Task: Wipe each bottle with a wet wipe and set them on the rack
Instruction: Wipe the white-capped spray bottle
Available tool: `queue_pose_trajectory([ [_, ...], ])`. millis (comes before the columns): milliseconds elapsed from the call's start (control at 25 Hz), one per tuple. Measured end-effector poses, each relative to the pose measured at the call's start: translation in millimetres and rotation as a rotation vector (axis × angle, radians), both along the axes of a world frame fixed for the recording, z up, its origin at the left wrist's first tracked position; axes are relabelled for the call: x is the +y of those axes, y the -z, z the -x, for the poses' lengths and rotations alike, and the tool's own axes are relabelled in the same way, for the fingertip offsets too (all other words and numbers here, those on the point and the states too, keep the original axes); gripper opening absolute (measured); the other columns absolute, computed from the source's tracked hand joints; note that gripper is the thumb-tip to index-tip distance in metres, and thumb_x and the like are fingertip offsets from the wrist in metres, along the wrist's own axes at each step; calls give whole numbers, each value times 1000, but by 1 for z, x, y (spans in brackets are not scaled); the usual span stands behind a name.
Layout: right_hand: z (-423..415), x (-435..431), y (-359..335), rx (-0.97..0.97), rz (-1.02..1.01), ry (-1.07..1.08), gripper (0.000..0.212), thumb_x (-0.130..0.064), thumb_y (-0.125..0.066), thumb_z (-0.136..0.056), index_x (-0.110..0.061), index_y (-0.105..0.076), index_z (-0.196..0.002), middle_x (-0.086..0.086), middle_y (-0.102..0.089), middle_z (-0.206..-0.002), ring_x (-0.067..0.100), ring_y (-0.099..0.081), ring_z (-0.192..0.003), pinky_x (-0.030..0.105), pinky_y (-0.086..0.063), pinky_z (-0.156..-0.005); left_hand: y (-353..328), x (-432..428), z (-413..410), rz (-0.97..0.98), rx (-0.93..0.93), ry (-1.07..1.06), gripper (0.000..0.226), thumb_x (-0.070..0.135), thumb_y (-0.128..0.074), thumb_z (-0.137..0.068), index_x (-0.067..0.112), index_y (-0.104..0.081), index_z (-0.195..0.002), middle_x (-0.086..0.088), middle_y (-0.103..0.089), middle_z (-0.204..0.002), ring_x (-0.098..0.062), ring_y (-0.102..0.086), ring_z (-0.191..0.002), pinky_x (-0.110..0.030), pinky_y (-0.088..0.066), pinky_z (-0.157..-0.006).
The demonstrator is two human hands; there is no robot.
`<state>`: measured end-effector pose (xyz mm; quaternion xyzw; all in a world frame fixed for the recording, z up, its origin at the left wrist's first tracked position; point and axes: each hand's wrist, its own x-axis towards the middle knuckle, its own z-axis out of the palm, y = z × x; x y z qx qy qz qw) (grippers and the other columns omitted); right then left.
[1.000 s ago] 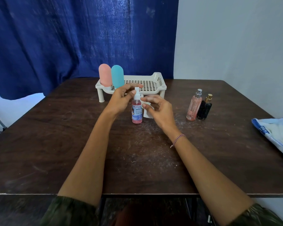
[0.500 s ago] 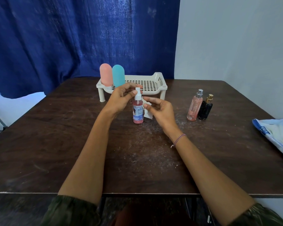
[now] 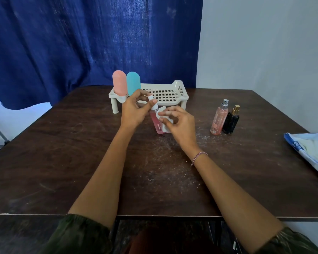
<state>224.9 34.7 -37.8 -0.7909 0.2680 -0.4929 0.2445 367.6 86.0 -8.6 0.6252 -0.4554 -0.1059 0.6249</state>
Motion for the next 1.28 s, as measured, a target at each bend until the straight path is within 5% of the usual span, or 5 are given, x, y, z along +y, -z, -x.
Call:
queue_pose_trajectory([
  [360,2,-6,0,-38,-174,84,26,-13,-75,-75,-12,-71,-101,3,-69,-100,8,-62,-88,23,-53,-83,1,2,3,-123,39,223,60,12,-65,-87,32,-43,-139,-1,-60,-114,-16,-63,-101,-17,-56,-66],
  [600,-1,-3,-1,65,-21,35,40,-8,-74,-76,-11,-65,-115,1,-63,-115,8,-55,-106,11,-44,-89,2,0,2,-91,39,168,54,7,-62,-89,30,-49,-136,-13,-60,-127,-12,-64,-97,-21,-58,-70],
  [840,2,-3,-3,119,18,75,35,-9,-75,-75,-12,-68,-109,-1,-66,-104,9,-59,-95,28,-51,-89,3,0,1,-99,87,164,52,10,-65,-87,26,-52,-135,-10,-62,-125,-17,-64,-103,-29,-58,-81],
  [1160,2,2,-5,129,122,49,29,-8,-69,-80,-8,-68,-109,2,-65,-109,6,-55,-100,7,-41,-87,3,2,1,-105,63,203,49,10,-64,-88,25,-53,-134,-6,-61,-127,-9,-65,-95,-20,-57,-76],
  [1280,4,2,-6,195,150,37,26,-10,-72,-78,-10,-71,-104,3,-67,-100,13,-61,-91,21,-51,-84,5,3,-1,-103,125,185,49,10,-64,-88,24,-53,-133,-9,-67,-116,-8,-68,-90,-20,-57,-75],
])
